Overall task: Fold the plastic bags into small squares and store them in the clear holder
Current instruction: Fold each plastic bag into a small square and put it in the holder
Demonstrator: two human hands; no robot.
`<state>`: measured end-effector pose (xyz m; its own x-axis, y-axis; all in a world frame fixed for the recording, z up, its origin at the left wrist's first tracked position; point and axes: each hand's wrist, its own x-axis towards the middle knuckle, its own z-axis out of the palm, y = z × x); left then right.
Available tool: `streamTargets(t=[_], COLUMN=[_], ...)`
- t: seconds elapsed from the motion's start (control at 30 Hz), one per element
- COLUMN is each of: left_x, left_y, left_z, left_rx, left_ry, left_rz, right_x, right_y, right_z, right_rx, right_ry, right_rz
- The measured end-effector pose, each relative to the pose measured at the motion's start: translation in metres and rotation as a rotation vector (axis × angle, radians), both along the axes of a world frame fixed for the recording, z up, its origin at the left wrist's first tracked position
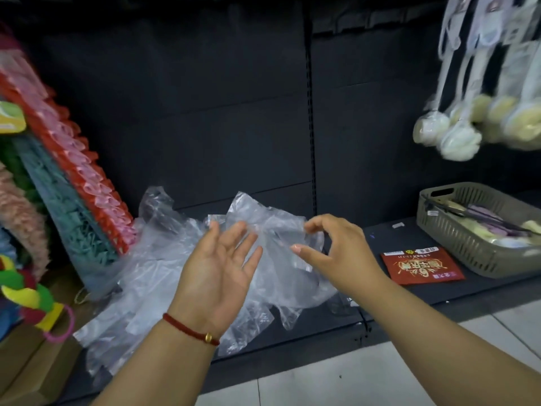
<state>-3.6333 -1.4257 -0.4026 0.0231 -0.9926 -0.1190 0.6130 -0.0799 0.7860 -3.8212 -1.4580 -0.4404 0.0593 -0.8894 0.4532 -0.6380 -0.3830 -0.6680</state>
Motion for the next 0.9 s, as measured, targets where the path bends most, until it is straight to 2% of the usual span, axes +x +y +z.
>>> streamTargets(t=[0.3, 0.4, 0.5, 0.57, 0.63, 0.7, 0.77, 0.9], left_x=[-0.015, -0.027, -0.036, -0.036, -0.026, -0.01, 0.004, 0.004], left_y=[0.01, 0.01, 0.011, 0.008, -0.003, -0.021, -0.038, -0.053], left_z=[-0.037, -0.051, -0.06, -0.062, -0.06, -0.055, -0.053, -0.063], left_rx=[0.094, 0.07, 0.029, -0.001, -0.032, -0.065, -0.035, -0.014], left_ry=[0.083, 0.012, -0.201, -0.464, -0.757, -0.944, -0.968, -0.833], left_rz=[0.0, -0.055, -0.141, -0.077, 0.201, 0.442, 0.413, 0.091], right_x=[0.014, 0.018, 0.016, 0.011, 0.003, -0.004, -0.006, -0.009], right_y=[0.001, -0.001, -0.007, -0.008, -0.008, -0.007, -0.006, -0.003], right_z=[-0.015, -0.026, -0.031, -0.028, -0.024, -0.021, -0.02, -0.023], right_rx=[0.418, 0.482, 0.546, 0.488, 0.43, 0.397, 0.369, 0.349], right_ry=[-0.507, -0.71, -0.893, -0.887, -0.835, -0.757, -0.708, -0.627], right_rz=[0.105, 0.087, 0.023, -0.013, -0.038, -0.029, -0.009, 0.041])
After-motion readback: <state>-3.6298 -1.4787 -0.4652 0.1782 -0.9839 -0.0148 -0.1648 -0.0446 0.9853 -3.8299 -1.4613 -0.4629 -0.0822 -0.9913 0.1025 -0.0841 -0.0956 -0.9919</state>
